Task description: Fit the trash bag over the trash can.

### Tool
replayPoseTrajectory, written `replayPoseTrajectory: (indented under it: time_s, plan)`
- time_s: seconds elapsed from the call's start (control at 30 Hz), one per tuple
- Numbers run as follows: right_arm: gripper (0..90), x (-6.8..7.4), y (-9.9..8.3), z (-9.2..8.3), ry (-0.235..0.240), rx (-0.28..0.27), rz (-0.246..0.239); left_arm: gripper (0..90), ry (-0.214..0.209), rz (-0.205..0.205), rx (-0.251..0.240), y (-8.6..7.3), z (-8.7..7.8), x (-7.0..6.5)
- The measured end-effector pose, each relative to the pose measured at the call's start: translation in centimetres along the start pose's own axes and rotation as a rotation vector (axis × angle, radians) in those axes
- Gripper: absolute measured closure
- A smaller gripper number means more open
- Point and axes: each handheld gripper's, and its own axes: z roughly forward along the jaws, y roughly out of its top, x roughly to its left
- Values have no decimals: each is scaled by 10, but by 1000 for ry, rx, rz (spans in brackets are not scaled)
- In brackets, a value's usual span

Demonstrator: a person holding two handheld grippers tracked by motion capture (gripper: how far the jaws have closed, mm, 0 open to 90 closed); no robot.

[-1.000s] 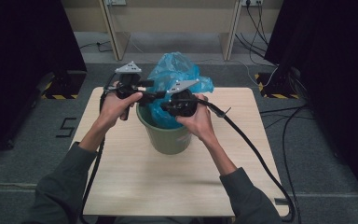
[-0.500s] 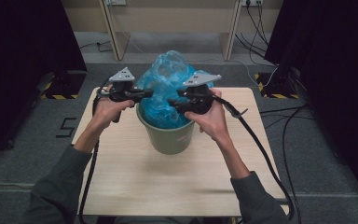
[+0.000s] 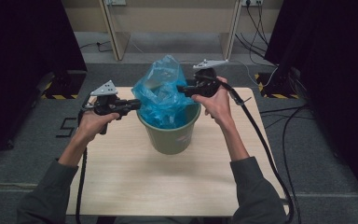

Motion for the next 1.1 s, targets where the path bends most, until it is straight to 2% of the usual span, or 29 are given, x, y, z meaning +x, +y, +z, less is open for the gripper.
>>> replayPoseTrajectory:
  time_s: [0.07, 0.17, 0.27, 0.33, 0.37, 0.5, 0.57, 0.67, 0.7, 0.73, 0.8, 0.83, 0.9, 0.93, 1.0, 1.1]
  plan:
    - [691, 8, -1, 6, 29, 2, -44, 594, 25, 11, -17, 3, -5, -5]
    - [782, 18, 1, 11, 52, 11, -72, 473, 45, 44, -68, 15, -17, -17]
    - [839, 27, 6, 14, 69, 12, -83, 443, 29, 85, -110, 28, -22, -32]
    - [856, 31, 11, 16, 88, 6, -83, 424, 12, 133, -110, 37, -18, -47]
    - [862, 33, 15, 16, 85, 9, -102, 407, 7, 155, -101, 41, -14, -52]
    - [850, 34, 22, 13, 54, 19, -121, 380, 34, 219, -89, 53, 7, -63]
    - [792, 30, 23, 8, 19, 27, -117, 373, 35, 218, -81, 57, 15, -64]
    - [685, 21, 23, -1, -31, 7, -88, 364, 80, 207, -15, 60, 35, -58]
    - [649, 19, 22, -3, -48, 2, -79, 367, 88, 186, 7, 59, 42, -53]
    - [615, 15, 22, -7, -76, -4, -76, 389, 83, 163, 30, 56, 49, -47]
    - [540, 8, 19, -12, -135, 6, -61, 502, 79, 144, 76, 47, 59, -35]
    - [511, 3, 15, -15, -153, 9, -41, 623, 81, 147, 84, 44, 60, -32]
    - [483, -3, 11, -18, -165, 14, -18, 762, 97, 151, 86, 36, 60, -22]
    - [456, -7, 7, -22, -185, 8, -14, 835, 95, 136, 77, 33, 58, -18]
    - [436, -10, 1, -29, -202, 0, -21, 870, 88, 107, 53, 30, 54, -10]
    - [390, -13, -8, -34, -175, 3, -18, 855, 66, 67, 33, 28, 47, -3]
